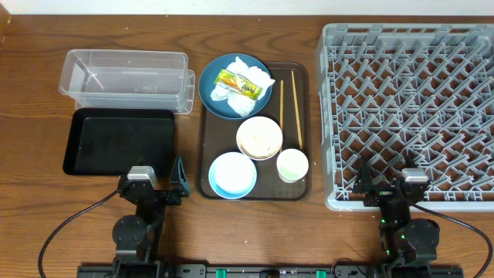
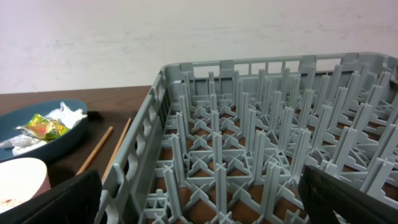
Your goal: Sort waste into correct bins and load items into the dishwasher rack
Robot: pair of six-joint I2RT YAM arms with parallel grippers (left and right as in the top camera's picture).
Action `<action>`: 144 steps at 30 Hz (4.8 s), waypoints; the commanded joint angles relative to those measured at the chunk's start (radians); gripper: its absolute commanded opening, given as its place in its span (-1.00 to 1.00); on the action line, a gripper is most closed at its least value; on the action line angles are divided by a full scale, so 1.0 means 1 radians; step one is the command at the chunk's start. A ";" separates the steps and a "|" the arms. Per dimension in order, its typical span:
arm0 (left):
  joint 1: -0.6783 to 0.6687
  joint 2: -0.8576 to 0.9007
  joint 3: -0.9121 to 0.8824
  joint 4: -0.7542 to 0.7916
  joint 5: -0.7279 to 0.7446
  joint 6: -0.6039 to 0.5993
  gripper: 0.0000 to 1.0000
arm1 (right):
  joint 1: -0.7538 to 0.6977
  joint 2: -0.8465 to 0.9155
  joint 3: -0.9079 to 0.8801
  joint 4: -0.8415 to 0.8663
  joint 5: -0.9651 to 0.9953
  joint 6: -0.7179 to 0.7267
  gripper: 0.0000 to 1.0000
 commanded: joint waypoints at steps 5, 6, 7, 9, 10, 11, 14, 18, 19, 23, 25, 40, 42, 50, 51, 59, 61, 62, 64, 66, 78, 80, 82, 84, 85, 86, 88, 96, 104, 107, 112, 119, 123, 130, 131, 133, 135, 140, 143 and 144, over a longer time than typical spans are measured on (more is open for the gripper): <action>0.007 -0.006 -0.011 -0.043 0.006 0.009 0.77 | -0.010 -0.006 -0.003 -0.002 -0.004 -0.009 0.98; 0.007 -0.006 -0.011 -0.043 0.006 0.009 0.78 | -0.010 -0.006 -0.003 -0.002 -0.004 -0.009 0.98; 0.007 -0.006 -0.011 -0.043 0.006 0.009 0.77 | -0.010 -0.006 -0.003 -0.002 -0.004 -0.009 0.99; 0.007 -0.006 -0.011 -0.043 0.006 0.009 0.77 | -0.010 -0.006 -0.003 -0.002 -0.004 -0.009 0.98; 0.007 -0.006 -0.011 -0.043 0.006 0.009 0.77 | -0.010 -0.006 -0.003 -0.002 -0.004 -0.009 0.98; 0.007 -0.006 -0.011 -0.043 0.006 0.009 0.77 | -0.010 -0.006 -0.003 -0.002 -0.004 -0.009 0.99; 0.007 -0.006 -0.011 -0.043 0.006 0.009 0.77 | -0.010 -0.006 -0.003 -0.002 -0.004 -0.009 0.98; 0.007 -0.006 -0.011 -0.043 0.006 0.009 0.77 | -0.010 -0.006 -0.003 -0.002 -0.004 -0.010 0.98; 0.007 -0.006 -0.011 -0.043 0.006 0.009 0.77 | -0.010 -0.006 -0.003 -0.002 -0.004 -0.009 0.98; 0.007 -0.006 -0.011 -0.043 0.006 0.009 0.77 | -0.010 -0.006 -0.003 -0.002 -0.004 -0.009 0.98; 0.007 -0.006 -0.011 -0.043 0.007 0.009 0.77 | -0.010 -0.006 -0.003 -0.002 -0.004 -0.009 0.99; 0.007 -0.006 -0.011 -0.043 0.006 0.009 0.77 | -0.010 -0.006 -0.003 -0.002 -0.004 -0.009 0.99; 0.007 -0.006 -0.011 -0.043 0.007 0.009 0.77 | -0.010 -0.006 -0.003 -0.002 -0.004 -0.009 0.98; 0.007 -0.006 -0.011 -0.043 0.006 0.009 0.77 | -0.010 -0.006 -0.003 -0.002 -0.004 -0.009 0.98; 0.007 -0.006 -0.011 -0.043 0.006 0.009 0.77 | -0.010 -0.006 -0.003 -0.002 -0.004 -0.009 0.98; 0.007 -0.006 -0.011 -0.043 0.006 0.009 0.77 | -0.010 -0.006 -0.003 -0.002 -0.004 -0.009 0.98; 0.007 -0.006 -0.011 -0.043 0.007 0.009 0.77 | -0.010 -0.006 -0.003 -0.002 -0.004 -0.009 0.99; 0.007 -0.006 -0.011 -0.043 0.006 0.009 0.78 | -0.010 -0.006 -0.003 -0.002 -0.004 -0.009 0.99; 0.007 -0.006 -0.011 -0.043 0.006 0.009 0.78 | -0.010 -0.006 -0.003 -0.002 -0.004 -0.009 0.98; 0.007 -0.006 -0.011 -0.043 0.006 0.009 0.78 | -0.010 -0.006 -0.003 -0.002 -0.004 -0.009 0.98; 0.007 -0.006 -0.011 -0.043 0.006 0.009 0.77 | -0.010 -0.006 -0.003 -0.002 -0.004 -0.009 0.98; 0.007 -0.006 -0.011 -0.043 0.006 0.009 0.77 | -0.010 -0.006 -0.003 -0.002 -0.004 -0.009 0.99; 0.007 -0.006 -0.011 -0.043 0.007 0.009 0.77 | -0.010 -0.006 -0.003 -0.002 -0.004 -0.009 0.98; 0.007 -0.006 -0.011 -0.043 0.007 0.009 0.77 | -0.010 -0.006 -0.003 -0.002 -0.004 -0.009 0.98; 0.007 -0.006 -0.011 -0.043 0.007 0.009 0.77 | -0.010 -0.006 -0.003 -0.002 -0.004 -0.009 0.98; 0.007 -0.006 -0.011 -0.043 0.007 0.009 0.77 | -0.010 -0.006 -0.003 -0.002 -0.004 -0.009 0.99; 0.007 -0.006 -0.011 -0.043 0.007 0.009 0.78 | -0.010 -0.006 -0.003 -0.001 -0.004 -0.010 0.98; 0.007 -0.006 -0.011 -0.043 0.007 0.009 0.78 | -0.010 -0.006 -0.003 0.001 0.004 -0.010 0.99; 0.007 -0.006 -0.011 -0.024 0.061 -0.003 0.77 | -0.010 -0.006 -0.003 0.005 0.008 -0.010 0.98; 0.006 -0.006 -0.010 -0.003 0.063 -0.007 0.77 | -0.010 -0.006 -0.003 0.033 -0.002 -0.009 0.98; 0.006 -0.006 -0.010 0.085 0.064 -0.029 0.77 | -0.010 -0.006 -0.003 0.110 -0.004 -0.009 0.99; 0.006 0.006 0.041 0.115 0.087 -0.029 0.77 | -0.010 -0.006 0.008 0.177 -0.042 -0.009 0.99; 0.006 0.071 0.114 0.104 0.087 -0.028 0.77 | -0.010 -0.006 0.050 0.182 -0.054 -0.010 0.98; 0.006 0.338 0.327 0.103 0.184 -0.016 0.78 | -0.010 0.019 0.169 0.165 -0.058 -0.078 0.99; 0.006 0.391 0.369 0.103 0.201 -0.017 0.78 | -0.010 0.031 0.191 0.153 -0.059 -0.092 0.99; 0.006 0.491 0.451 0.091 0.236 -0.016 0.77 | -0.010 0.066 0.240 0.122 -0.063 -0.117 0.99; 0.004 0.597 0.541 0.065 0.271 -0.016 0.78 | -0.010 0.118 0.294 0.089 -0.095 -0.150 0.99; -0.034 0.832 0.768 -0.052 0.319 0.047 0.77 | -0.010 0.289 0.450 -0.011 -0.177 -0.178 0.99; -0.079 0.980 0.924 -0.146 0.318 0.113 0.77 | -0.010 0.411 0.566 -0.098 -0.186 -0.178 0.99; -0.091 1.028 0.975 -0.180 0.308 0.114 0.78 | -0.010 0.455 0.612 -0.136 -0.193 -0.178 0.99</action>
